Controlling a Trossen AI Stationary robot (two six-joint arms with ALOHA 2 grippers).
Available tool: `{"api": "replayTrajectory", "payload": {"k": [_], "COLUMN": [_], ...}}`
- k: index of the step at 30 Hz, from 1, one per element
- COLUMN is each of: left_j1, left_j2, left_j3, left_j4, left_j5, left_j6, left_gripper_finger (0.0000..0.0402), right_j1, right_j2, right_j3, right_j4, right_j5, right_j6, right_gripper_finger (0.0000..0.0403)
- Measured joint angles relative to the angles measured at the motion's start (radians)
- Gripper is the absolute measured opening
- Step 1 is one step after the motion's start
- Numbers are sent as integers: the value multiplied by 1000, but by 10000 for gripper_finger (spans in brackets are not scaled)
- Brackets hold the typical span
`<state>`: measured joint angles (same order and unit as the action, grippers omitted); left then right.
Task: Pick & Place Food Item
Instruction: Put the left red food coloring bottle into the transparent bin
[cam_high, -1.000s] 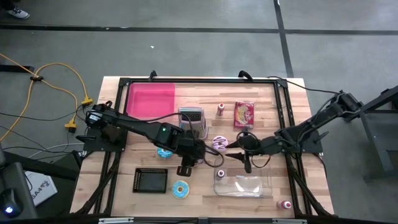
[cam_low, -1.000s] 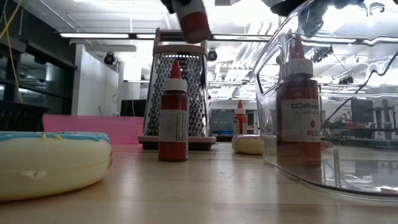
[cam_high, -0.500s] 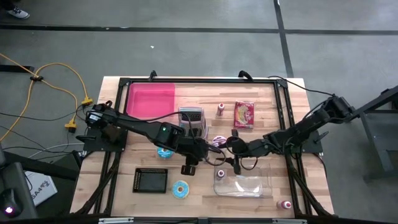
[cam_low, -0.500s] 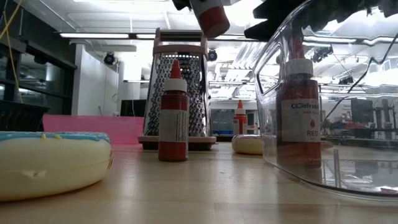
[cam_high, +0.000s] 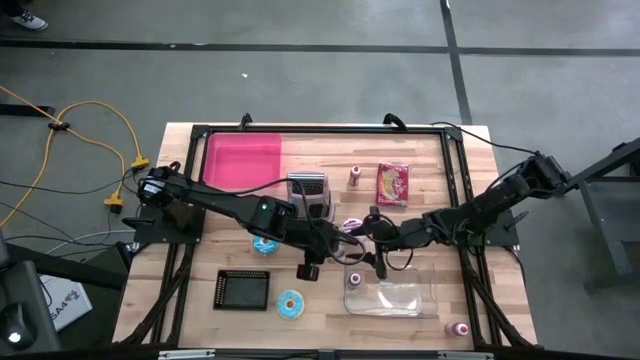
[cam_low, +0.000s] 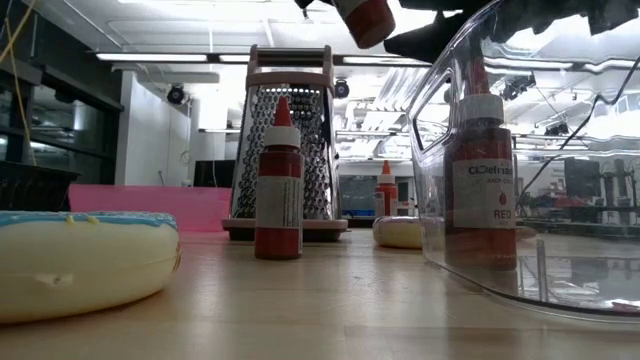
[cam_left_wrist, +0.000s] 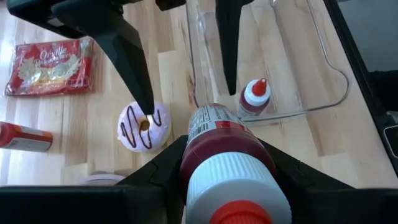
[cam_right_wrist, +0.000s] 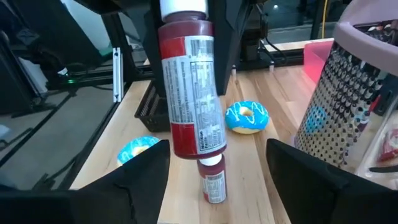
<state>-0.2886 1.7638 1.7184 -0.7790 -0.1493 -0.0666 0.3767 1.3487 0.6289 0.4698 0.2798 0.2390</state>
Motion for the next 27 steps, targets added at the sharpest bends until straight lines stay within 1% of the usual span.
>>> {"api": "replayTrajectory", "payload": {"k": [5, 13, 18, 27], "left_j1": [1, 6, 12, 31], "left_j2": [0, 0, 0, 0], "left_j3": [0, 0, 0, 0], "left_j4": [12, 48, 68, 89], "left_j5": [-11, -14, -15, -27], "left_j6": [7, 18, 44, 45], "left_gripper_finger": [145, 145, 145, 145], "right_j1": [0, -19, -36, -53], "right_j2": [0, 0, 0, 0], "right_j3": [0, 0, 0, 0], "right_j4": [45, 44, 61, 83], "right_j5": [-26, -23, -49, -78], "right_j6": [0, -5, -6, -7], "right_gripper_finger": [255, 256, 256, 256]}}
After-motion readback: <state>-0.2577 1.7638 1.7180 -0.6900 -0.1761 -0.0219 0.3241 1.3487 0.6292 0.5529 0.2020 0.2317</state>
